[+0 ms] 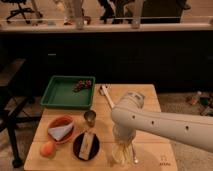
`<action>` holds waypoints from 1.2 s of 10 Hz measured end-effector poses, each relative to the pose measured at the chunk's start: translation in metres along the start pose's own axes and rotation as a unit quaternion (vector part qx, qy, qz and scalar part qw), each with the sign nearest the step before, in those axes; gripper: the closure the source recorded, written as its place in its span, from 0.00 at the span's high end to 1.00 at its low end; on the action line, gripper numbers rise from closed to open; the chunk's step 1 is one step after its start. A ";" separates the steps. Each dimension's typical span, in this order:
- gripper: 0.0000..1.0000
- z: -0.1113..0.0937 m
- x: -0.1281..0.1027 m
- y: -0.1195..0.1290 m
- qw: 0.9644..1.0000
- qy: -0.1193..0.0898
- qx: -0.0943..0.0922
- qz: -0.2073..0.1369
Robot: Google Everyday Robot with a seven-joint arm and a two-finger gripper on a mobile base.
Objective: Place banana in paper cup
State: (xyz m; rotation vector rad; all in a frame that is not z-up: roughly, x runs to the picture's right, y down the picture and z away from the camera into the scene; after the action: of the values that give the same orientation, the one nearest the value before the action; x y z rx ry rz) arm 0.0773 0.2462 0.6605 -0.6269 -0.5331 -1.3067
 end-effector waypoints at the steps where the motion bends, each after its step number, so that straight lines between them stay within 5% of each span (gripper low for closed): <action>1: 0.18 0.000 0.000 0.000 1.000 0.000 0.000 0.000; 7: 0.77 0.001 0.000 0.000 1.000 -0.001 0.000 0.000; 12: 0.80 0.001 0.000 0.000 1.000 -0.001 0.000 0.000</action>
State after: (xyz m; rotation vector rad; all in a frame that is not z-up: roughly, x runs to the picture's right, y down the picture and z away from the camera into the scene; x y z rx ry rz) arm 0.0772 0.2467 0.6608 -0.6274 -0.5347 -1.3060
